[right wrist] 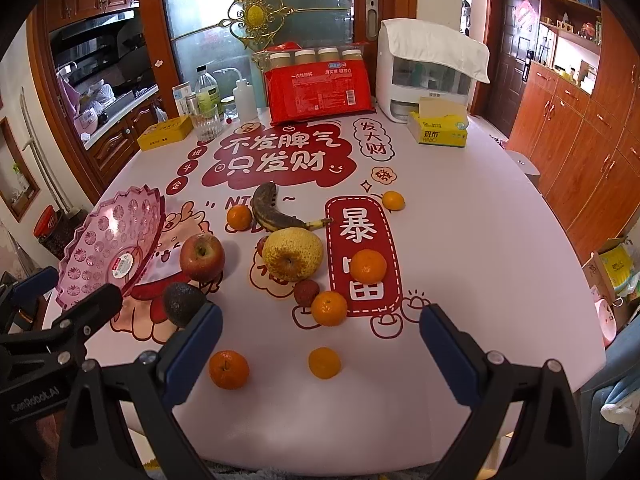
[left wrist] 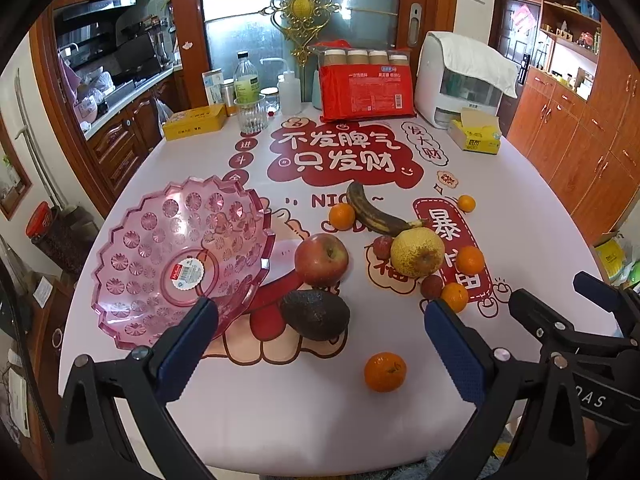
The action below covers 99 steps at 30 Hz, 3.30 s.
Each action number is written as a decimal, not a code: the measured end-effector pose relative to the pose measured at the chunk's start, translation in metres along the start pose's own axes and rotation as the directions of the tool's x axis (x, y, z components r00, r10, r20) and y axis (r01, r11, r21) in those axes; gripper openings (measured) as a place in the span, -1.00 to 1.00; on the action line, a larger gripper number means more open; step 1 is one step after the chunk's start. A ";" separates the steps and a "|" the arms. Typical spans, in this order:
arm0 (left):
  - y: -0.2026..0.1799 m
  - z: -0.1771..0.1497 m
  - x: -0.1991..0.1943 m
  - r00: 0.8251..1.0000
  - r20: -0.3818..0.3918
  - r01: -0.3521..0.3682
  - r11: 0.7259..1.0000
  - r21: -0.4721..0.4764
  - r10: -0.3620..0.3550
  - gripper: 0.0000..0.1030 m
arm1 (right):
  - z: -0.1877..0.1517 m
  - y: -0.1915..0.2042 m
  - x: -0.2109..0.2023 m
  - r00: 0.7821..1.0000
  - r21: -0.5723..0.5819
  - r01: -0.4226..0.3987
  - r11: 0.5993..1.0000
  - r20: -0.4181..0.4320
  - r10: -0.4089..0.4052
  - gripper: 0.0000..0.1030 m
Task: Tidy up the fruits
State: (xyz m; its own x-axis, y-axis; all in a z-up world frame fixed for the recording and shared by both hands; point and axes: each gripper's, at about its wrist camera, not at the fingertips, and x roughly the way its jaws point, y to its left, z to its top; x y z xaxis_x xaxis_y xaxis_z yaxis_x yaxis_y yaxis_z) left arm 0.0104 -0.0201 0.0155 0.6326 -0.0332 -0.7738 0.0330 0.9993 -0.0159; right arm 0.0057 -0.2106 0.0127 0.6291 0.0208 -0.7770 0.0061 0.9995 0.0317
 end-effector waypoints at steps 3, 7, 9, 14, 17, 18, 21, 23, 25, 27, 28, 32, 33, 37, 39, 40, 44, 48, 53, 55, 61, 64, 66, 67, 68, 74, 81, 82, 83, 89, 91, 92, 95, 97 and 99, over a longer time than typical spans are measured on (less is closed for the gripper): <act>0.001 -0.001 0.001 1.000 -0.007 -0.004 1.000 -0.003 0.004 0.99 | 0.000 0.000 0.001 1.000 0.001 0.000 1.000 0.002 0.000 0.93; 0.002 -0.001 0.004 1.000 -0.019 -0.011 1.000 -0.006 0.011 0.99 | -0.001 0.001 0.000 1.000 -0.001 0.003 1.000 0.002 -0.003 0.93; 0.002 -0.001 0.005 1.000 -0.022 -0.012 1.000 -0.008 0.012 0.99 | -0.001 0.000 -0.001 1.000 -0.006 0.007 1.000 0.010 -0.007 0.93; 0.004 -0.002 0.007 0.999 -0.032 -0.018 1.000 -0.010 0.017 0.99 | -0.001 0.001 -0.002 1.000 -0.012 0.002 1.000 0.017 -0.002 0.93; 0.003 -0.002 0.009 0.999 -0.040 -0.021 1.000 -0.009 0.020 0.99 | -0.001 0.001 -0.001 1.000 -0.013 -0.003 1.000 0.014 0.003 0.93; 0.003 -0.002 0.009 0.999 -0.042 -0.021 1.000 -0.009 0.021 0.99 | -0.001 0.001 -0.001 1.000 -0.013 -0.003 1.000 0.014 0.003 0.93; 0.003 -0.002 0.009 0.999 -0.042 -0.024 1.000 -0.009 0.023 0.99 | -0.001 0.001 -0.001 1.000 -0.014 -0.007 1.000 0.013 0.007 0.93; 0.003 -0.002 0.010 0.999 -0.038 -0.027 1.000 -0.011 0.026 0.99 | -0.001 0.002 -0.002 1.000 -0.014 -0.007 1.000 0.014 0.008 0.93; 0.004 -0.001 0.009 0.999 -0.038 -0.029 0.999 -0.013 0.029 0.99 | -0.001 0.002 -0.001 1.000 -0.015 -0.006 1.000 0.014 0.007 0.93; 0.004 -0.001 0.010 0.999 -0.039 -0.025 1.000 -0.013 0.025 0.99 | -0.001 0.003 -0.001 1.000 -0.018 -0.010 1.000 0.015 0.010 0.93; 0.004 -0.001 0.010 0.999 -0.041 -0.022 1.000 -0.015 0.022 0.99 | -0.002 0.004 -0.001 1.000 -0.019 -0.013 1.000 0.016 0.013 0.93; 0.004 -0.001 0.010 0.999 -0.042 -0.016 1.000 -0.019 0.015 0.99 | -0.001 0.003 -0.001 1.000 -0.016 -0.027 1.000 0.014 0.027 0.93; 0.004 -0.001 0.010 0.999 -0.042 -0.015 1.000 -0.020 0.014 0.99 | -0.001 0.003 0.000 0.999 -0.016 -0.029 0.999 0.013 0.029 0.93; 0.005 0.001 0.010 0.999 -0.038 -0.004 1.000 -0.031 0.003 0.99 | -0.001 0.003 -0.001 0.999 -0.015 -0.032 0.999 0.019 0.033 0.93; 0.006 0.002 0.010 0.999 -0.036 0.001 0.999 -0.037 -0.002 0.99 | -0.001 0.003 -0.002 0.999 -0.018 -0.036 0.999 0.023 0.036 0.93; 0.006 0.002 0.010 0.999 -0.037 0.003 0.999 -0.039 -0.005 0.99 | -0.001 0.004 -0.002 0.999 -0.019 -0.037 0.999 0.024 0.037 0.93; 0.006 0.002 0.010 0.999 -0.036 0.001 0.999 -0.039 -0.003 0.99 | -0.002 0.004 -0.002 0.999 -0.018 -0.038 0.999 0.024 0.039 0.93; 0.006 0.001 0.010 0.999 -0.038 0.006 0.999 -0.041 -0.007 0.99 | -0.002 0.004 -0.003 0.999 -0.018 -0.038 0.999 0.025 0.039 0.93; 0.007 0.000 0.010 0.999 -0.036 0.004 0.999 -0.039 -0.006 0.99 | -0.002 0.003 -0.002 0.999 -0.017 -0.039 0.999 0.023 0.039 0.93; 0.007 0.000 0.011 0.999 -0.038 0.003 0.999 -0.036 -0.005 0.99 | -0.002 0.004 -0.002 0.999 -0.019 -0.038 0.999 0.020 0.039 0.93; 0.004 0.004 0.006 1.000 -0.013 0.002 1.000 -0.017 -0.003 0.99 | 0.000 0.003 -0.006 0.999 -0.034 -0.026 0.999 0.042 0.027 0.93; 0.005 0.009 0.002 1.000 0.015 0.002 1.000 -0.031 -0.001 0.99 | 0.004 -0.001 -0.011 0.998 -0.038 -0.017 0.999 0.060 0.019 0.93; 0.007 0.013 0.001 1.000 0.020 0.010 0.999 -0.045 -0.010 0.99 | 0.006 -0.003 -0.013 0.998 -0.042 -0.012 0.999 0.069 0.015 0.93; 0.007 0.015 0.001 1.000 0.018 0.020 0.999 -0.050 -0.019 0.99 | 0.007 -0.004 -0.014 0.997 -0.045 -0.007 0.999 0.075 0.010 0.93; 0.008 0.016 0.002 0.999 0.014 0.031 0.998 -0.055 -0.030 0.99 | 0.009 -0.006 -0.015 0.997 -0.046 -0.004 0.999 0.078 0.007 0.93; 0.010 0.021 0.002 0.999 -0.008 0.041 0.996 -0.080 -0.042 0.99 | 0.015 -0.013 -0.017 0.998 -0.043 -0.029 0.999 0.061 0.032 0.93; 0.006 0.020 0.002 0.999 -0.014 0.032 0.997 -0.076 -0.034 0.99 | 0.020 -0.014 -0.025 0.996 -0.056 -0.022 0.998 0.087 0.027 0.93; 0.006 0.018 0.003 0.999 -0.015 0.032 0.997 -0.076 -0.033 0.99 | 0.019 -0.013 -0.025 0.996 -0.057 -0.022 0.998 0.091 0.027 0.93; 0.005 0.017 0.004 0.999 -0.015 0.031 0.997 -0.077 -0.032 0.99 | 0.018 -0.012 -0.025 0.995 -0.058 -0.022 0.998 0.092 0.027 0.93; 0.002 0.001 0.016 1.000 -0.007 0.005 0.997 -0.079 -0.006 0.99 | 0.004 -0.009 -0.022 0.996 -0.085 -0.005 0.996 0.086 0.013 0.93; -0.002 -0.006 0.022 1.000 -0.012 -0.017 0.998 -0.056 0.016 0.99 | -0.002 -0.011 -0.018 0.997 -0.096 0.006 0.995 0.082 0.002 0.92; -0.005 -0.012 0.027 0.999 -0.022 -0.026 0.999 -0.038 0.025 0.99 | -0.005 -0.012 -0.016 0.997 -0.098 0.008 0.995 0.078 0.000 0.91; -0.013 -0.025 0.039 0.998 -0.056 -0.020 1.000 0.000 0.020 0.99 | -0.016 -0.016 -0.005 0.998 -0.108 0.024 0.994 0.059 -0.018 0.82; -0.017 -0.033 0.045 0.998 -0.069 -0.015 1.000 0.020 0.016 0.99 | -0.025 -0.021 0.004 0.999 -0.111 0.035 0.993 0.037 -0.031 0.78; -0.022 -0.042 0.052 0.997 -0.076 -0.015 0.999 0.042 0.018 0.99 | -0.033 -0.026 0.013 0.999 -0.109 0.037 0.993 0.010 -0.036 0.76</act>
State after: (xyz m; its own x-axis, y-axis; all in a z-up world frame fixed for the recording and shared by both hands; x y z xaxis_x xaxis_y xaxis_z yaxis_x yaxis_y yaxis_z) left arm 0.0099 -0.0433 -0.0511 0.5728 -0.0140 -0.8196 0.0562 0.9982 0.0223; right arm -0.0123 -0.2351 -0.0192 0.6362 -0.0158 -0.7714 -0.0550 0.9963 -0.0658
